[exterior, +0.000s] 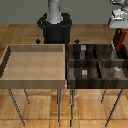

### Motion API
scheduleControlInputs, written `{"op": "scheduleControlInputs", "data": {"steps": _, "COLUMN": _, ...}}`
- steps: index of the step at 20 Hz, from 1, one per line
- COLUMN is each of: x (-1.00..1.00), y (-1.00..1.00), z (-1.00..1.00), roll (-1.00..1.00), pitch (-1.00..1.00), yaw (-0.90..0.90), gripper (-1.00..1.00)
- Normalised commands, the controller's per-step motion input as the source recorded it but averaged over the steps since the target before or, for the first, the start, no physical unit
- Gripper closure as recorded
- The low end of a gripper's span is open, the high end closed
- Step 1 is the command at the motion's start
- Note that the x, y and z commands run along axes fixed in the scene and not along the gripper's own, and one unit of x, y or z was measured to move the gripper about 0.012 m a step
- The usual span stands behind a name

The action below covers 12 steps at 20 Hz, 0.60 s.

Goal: Place the box of cereal into the appropriate compartment.

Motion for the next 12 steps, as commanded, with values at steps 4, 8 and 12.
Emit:
{"op": "scheduleControlInputs", "data": {"steps": 4, "x": 0.0, "y": -0.25, "z": -0.25, "roll": 0.0, "pitch": 0.0, "yaw": 0.0, "gripper": 1.0}}
{"op": "scheduleControlInputs", "data": {"steps": 8, "x": 0.0, "y": -1.0, "z": 0.0, "roll": 0.0, "pitch": 0.0, "yaw": 0.0, "gripper": 1.0}}
{"op": "scheduleControlInputs", "data": {"steps": 12, "x": 0.0, "y": 0.0, "z": 0.0, "roll": 0.0, "pitch": 0.0, "yaw": 0.0, "gripper": 1.0}}
